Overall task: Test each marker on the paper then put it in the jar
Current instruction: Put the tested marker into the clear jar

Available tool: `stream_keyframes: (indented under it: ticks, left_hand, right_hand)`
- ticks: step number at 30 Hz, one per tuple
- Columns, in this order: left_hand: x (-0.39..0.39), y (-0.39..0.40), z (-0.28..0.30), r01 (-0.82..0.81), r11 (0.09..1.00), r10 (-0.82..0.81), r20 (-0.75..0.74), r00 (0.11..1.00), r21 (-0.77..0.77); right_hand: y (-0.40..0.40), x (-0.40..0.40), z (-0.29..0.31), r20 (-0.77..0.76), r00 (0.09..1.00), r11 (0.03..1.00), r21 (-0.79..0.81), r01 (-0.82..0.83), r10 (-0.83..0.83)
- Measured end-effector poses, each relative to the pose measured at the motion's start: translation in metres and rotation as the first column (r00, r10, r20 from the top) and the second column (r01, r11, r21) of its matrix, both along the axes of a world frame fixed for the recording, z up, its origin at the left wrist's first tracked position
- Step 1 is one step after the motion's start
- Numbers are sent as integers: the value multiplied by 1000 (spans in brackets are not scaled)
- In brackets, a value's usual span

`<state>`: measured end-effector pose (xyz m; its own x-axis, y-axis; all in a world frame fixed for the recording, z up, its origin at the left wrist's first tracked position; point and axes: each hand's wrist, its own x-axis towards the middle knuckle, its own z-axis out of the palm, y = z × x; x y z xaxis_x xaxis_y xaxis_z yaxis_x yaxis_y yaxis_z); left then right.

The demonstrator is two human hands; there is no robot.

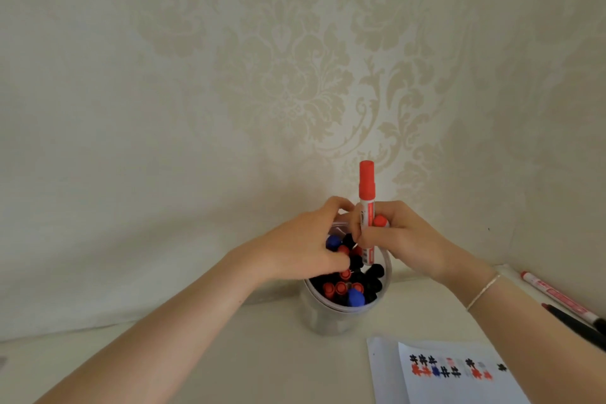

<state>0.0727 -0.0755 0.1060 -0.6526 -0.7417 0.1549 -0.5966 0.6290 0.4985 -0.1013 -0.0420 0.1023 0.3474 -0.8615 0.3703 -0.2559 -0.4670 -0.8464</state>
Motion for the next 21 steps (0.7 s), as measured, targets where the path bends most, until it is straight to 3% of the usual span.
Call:
stream_keyframes:
  ticks: [3,6,13,21]
  left_hand:
    - [-6,4,4,-75,938,137,164,977,-337]
    - [-16,5,-2,-132,871,223,141,965,-473]
    - [-28,4,-9,-220,850,288,73,955,-479]
    - [-31,3,-2,-224,876,299,118,947,-427]
  right_hand:
    - [-2,-1,2,-36,999,1000,-3,5,-5]
    - [-4,-1,1,-82,997,1000,2,5,-5]
    - [-4,-7,0,-73,997,999,42,-2,5]
    - [-4,-17,-2,-196,974,993,-42,108,-114]
